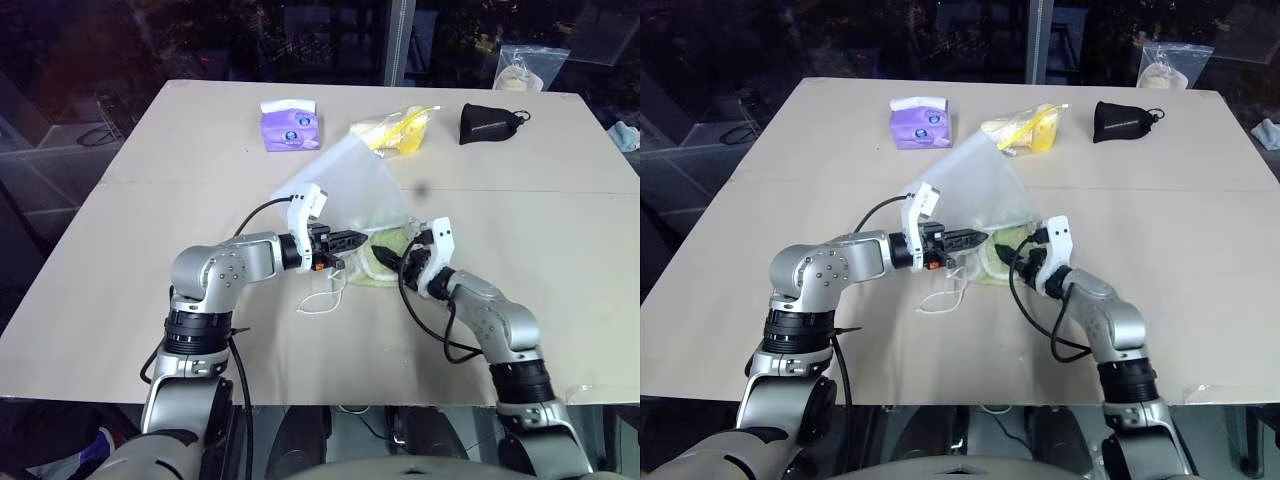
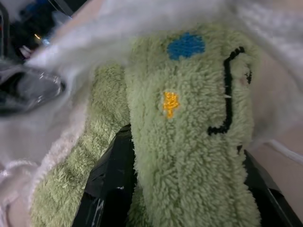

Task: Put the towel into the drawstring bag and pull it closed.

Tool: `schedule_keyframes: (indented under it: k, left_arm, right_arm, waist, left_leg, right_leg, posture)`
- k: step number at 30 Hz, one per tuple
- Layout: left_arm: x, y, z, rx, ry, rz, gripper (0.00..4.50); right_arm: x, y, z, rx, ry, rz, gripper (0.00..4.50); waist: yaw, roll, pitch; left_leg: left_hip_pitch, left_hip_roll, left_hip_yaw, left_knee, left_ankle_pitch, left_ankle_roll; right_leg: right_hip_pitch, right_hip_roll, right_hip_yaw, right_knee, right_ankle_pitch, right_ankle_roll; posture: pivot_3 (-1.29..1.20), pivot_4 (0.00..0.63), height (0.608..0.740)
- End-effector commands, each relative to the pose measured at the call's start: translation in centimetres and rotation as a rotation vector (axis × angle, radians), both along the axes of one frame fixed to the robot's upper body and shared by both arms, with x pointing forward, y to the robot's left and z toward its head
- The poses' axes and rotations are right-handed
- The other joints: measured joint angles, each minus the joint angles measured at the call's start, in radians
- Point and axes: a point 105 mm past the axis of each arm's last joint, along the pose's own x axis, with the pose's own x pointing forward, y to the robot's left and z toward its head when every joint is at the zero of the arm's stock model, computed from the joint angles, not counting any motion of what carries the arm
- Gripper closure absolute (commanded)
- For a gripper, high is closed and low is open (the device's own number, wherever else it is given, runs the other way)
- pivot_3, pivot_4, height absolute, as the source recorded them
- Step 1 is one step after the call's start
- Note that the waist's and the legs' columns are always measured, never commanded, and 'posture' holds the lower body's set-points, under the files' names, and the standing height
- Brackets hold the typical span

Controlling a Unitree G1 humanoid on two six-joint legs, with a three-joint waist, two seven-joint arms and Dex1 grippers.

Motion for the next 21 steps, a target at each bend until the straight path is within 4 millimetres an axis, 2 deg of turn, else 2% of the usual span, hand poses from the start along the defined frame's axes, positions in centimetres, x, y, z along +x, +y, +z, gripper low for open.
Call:
schedule_keyframes:
  k: [1,4,8,10,12,15,19,21]
  left_arm:
    - [-0.1,-0.1,1.2,-0.019,-0.038,-0.019,4.50]
    - [-0.3,-0.1,1.3,-0.019,-0.041,-0.031,4.50]
    - [-0.7,-0.4,1.3,-0.019,-0.038,-0.060,4.50]
    - [-0.8,-0.6,0.9,-0.008,-0.037,-0.066,4.50]
    - [-0.8,-0.7,0.8,-0.005,-0.037,-0.065,4.50]
    - [-0.4,-0.5,1.0,-0.011,-0.045,-0.046,4.50]
    - [-0.2,-0.2,1.1,-0.019,-0.045,-0.032,4.50]
    - [-0.3,-0.2,1.2,-0.023,-0.044,-0.030,4.50]
  right_arm:
    - [-1.0,0.3,0.4,-0.036,-0.017,0.016,2.60]
    - [-1.1,0.4,0.3,-0.042,-0.007,-0.011,2.60]
    - [0.2,1.6,1.2,0.071,0.023,-0.019,2.60]
    - [0.6,2.8,1.0,0.077,0.026,0.023,2.18]
    - [1.0,3.2,0.7,0.057,0.019,0.033,1.30]
    - [1.3,2.6,1.4,0.064,-0.015,0.006,0.08]
    - [0.4,1.9,2.4,0.092,-0.035,0.032,0.08]
    - [-0.4,1.1,2.1,0.064,-0.022,0.042,0.08]
  waist:
    - [0.000,0.000,0.000]
    - [-0.002,0.000,0.000]
    - [-0.004,0.000,0.001]
    - [-0.006,0.000,0.001]
    - [-0.005,0.000,0.001]
    - [-0.004,0.000,0.001]
    - [0.000,0.000,0.001]
    - [0.001,0.000,0.002]
  left_leg:
    - [0.000,0.000,0.000,0.000,0.000,0.000]
    - [0.000,0.000,0.000,0.000,0.000,0.000]
    - [0.001,0.000,0.000,0.000,0.000,0.000]
    - [0.001,0.001,0.000,0.000,0.000,0.000]
    - [0.002,0.001,0.000,0.000,0.000,0.000]
    - [0.002,0.001,0.000,0.000,0.000,0.000]
    - [0.000,0.000,0.000,0.000,0.000,0.000]
    - [0.000,0.000,0.000,0.000,0.000,0.000]
  right_leg:
    - [0.000,0.000,0.000,0.000,0.000,0.000]
    - [0.000,0.000,0.001,-0.001,0.000,0.000]
    - [0.000,0.001,-0.001,0.000,-0.002,0.003]
    - [0.000,0.002,0.000,0.001,-0.002,0.003]
    - [0.000,0.002,0.000,0.001,-0.002,0.002]
    - [0.000,0.001,0.000,0.001,-0.001,0.001]
    - [0.000,0.000,0.000,0.000,0.000,0.000]
    - [0.000,0.000,0.000,-0.001,0.000,0.000]
  posture:
    - [0.00,0.150,0.740]
    - [0.00,0.150,0.740]
    - [0.00,0.150,0.740]
    - [0.00,0.150,0.740]
    - [0.00,0.150,0.740]
    - [0.00,0.150,0.740]
    - [0.00,0.150,0.740]
    - [0.00,0.150,0.740]
